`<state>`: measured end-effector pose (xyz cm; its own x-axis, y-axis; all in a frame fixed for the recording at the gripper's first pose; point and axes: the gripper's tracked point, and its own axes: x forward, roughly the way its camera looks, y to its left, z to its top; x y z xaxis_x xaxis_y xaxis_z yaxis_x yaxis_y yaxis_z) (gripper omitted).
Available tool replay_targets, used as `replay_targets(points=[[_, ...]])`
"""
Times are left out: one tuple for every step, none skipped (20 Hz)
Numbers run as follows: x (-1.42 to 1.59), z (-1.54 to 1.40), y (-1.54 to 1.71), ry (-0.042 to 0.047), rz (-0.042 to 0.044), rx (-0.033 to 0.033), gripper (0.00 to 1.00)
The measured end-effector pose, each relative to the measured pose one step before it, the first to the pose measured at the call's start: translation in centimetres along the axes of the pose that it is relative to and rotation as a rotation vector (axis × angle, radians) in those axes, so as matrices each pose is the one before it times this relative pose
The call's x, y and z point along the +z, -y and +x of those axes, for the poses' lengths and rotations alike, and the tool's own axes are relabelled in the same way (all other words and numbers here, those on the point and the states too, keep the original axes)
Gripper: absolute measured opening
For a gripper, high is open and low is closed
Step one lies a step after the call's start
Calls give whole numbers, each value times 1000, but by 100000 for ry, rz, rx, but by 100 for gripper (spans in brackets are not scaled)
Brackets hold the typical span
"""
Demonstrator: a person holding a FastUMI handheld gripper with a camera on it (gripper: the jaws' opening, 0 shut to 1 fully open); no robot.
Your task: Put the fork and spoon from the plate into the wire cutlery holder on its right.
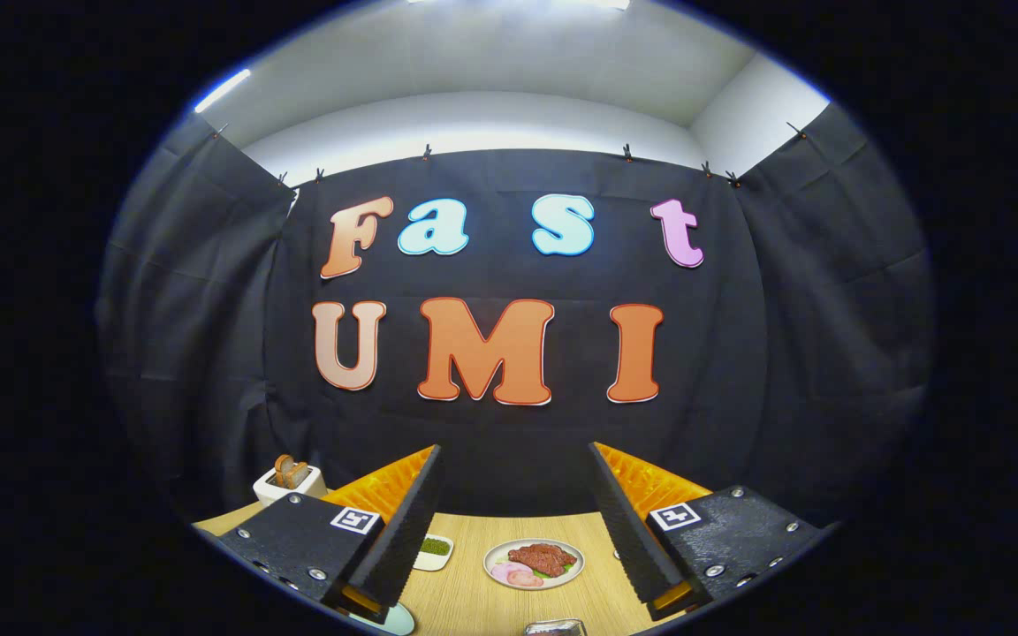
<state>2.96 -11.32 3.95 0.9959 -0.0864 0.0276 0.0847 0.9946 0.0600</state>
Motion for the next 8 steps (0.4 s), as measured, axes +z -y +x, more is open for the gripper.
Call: replay_targets(points=[[194,58,-440,685,246,698,95],[74,111,-237,248,-285,244,96],[169,-2,34,436,-618,-697,96],[244,146,135,937,-462,-485,96],[364,63,-187,730,-30,17,96],[229,85,-164,649,268,-234,96],[98,57,-23,290,487,36,96],[177,1,-147,447,455,-138,96]])
